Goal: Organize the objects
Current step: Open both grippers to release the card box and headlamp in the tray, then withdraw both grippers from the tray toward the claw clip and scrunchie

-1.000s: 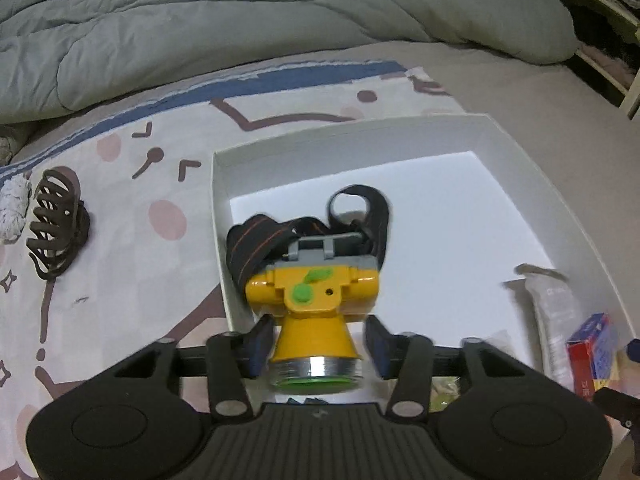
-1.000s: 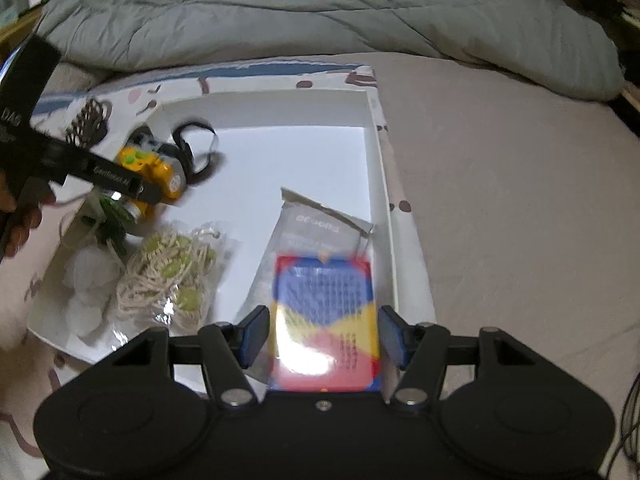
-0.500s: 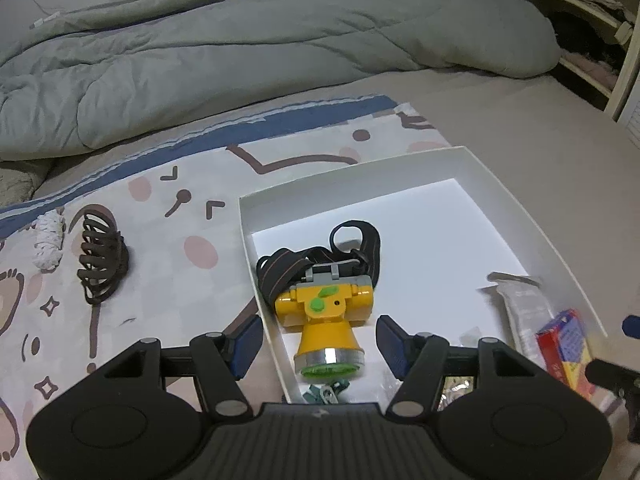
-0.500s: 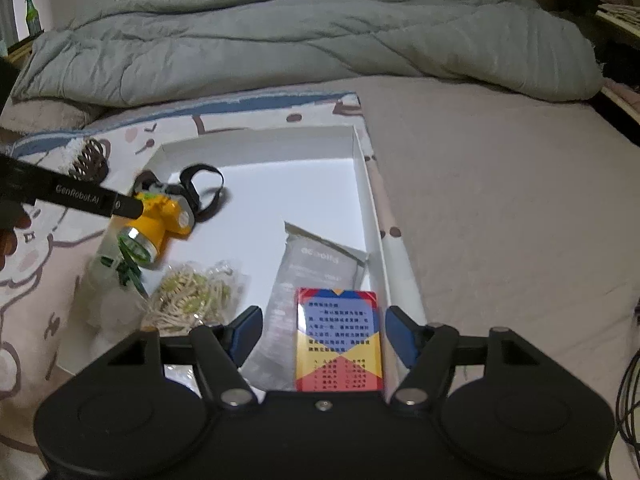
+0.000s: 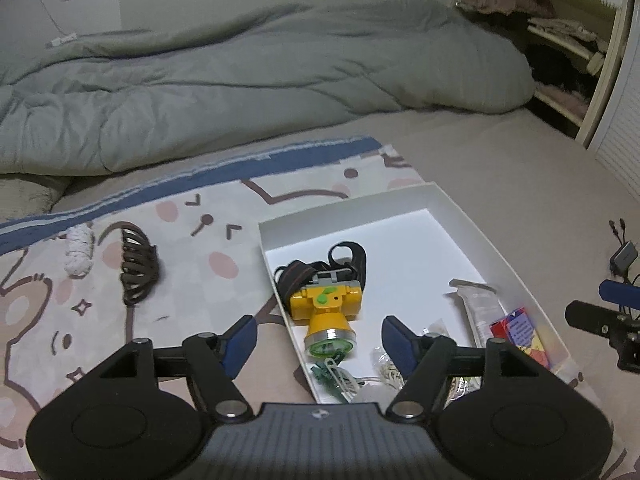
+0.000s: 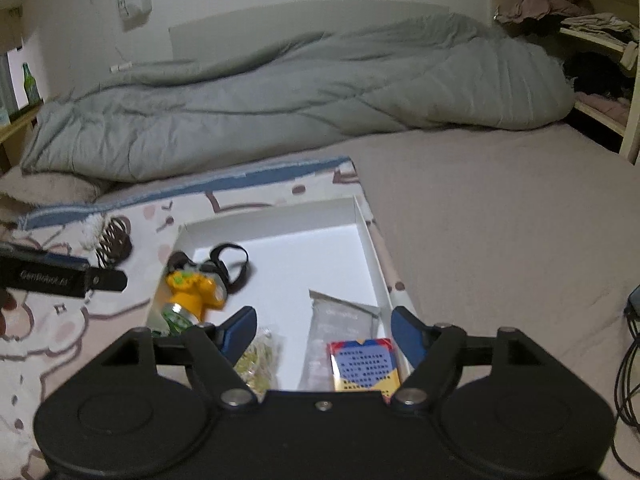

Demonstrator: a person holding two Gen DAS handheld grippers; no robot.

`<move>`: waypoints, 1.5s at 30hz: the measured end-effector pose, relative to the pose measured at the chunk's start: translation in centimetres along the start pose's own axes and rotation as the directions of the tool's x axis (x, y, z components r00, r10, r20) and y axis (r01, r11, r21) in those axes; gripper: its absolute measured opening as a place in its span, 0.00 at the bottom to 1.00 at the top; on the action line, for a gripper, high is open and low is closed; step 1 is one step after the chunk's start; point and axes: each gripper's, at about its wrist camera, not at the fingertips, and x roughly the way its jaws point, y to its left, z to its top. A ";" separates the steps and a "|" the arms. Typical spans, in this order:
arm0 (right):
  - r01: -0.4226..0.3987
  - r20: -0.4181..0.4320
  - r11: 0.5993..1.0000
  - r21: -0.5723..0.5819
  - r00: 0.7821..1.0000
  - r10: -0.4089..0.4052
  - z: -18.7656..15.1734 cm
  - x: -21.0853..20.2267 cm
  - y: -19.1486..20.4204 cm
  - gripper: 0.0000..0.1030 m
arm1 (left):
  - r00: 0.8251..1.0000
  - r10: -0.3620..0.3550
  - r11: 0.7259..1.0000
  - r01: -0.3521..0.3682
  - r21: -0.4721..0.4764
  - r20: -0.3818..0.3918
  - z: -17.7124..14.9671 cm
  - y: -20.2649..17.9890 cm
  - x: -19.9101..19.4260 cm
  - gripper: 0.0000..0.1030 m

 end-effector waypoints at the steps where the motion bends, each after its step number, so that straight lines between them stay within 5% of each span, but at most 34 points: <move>1: -0.001 0.007 1.000 0.004 1.000 0.001 0.1 -0.3 0.1 0.73 | 1.000 -0.001 1.000 0.001 -0.001 0.009 -0.2 0.1 -0.5 0.71; 10: -0.019 0.067 1.000 -0.001 0.998 0.019 0.1 -2.8 1.1 0.81 | 0.996 -0.004 1.000 0.004 -0.001 0.089 -1.8 0.5 -3.8 0.95; 21: 0.042 0.106 0.998 -0.038 0.994 -0.038 -0.5 -3.9 2.4 1.00 | 0.989 -0.002 0.999 0.007 -0.033 0.145 -3.6 0.9 -4.4 1.00; 45: 0.058 0.076 0.996 -0.074 0.996 -0.053 -0.3 -2.6 5.3 1.00 | 0.985 0.024 0.999 -0.018 -0.036 0.173 -4.2 3.9 -5.2 1.00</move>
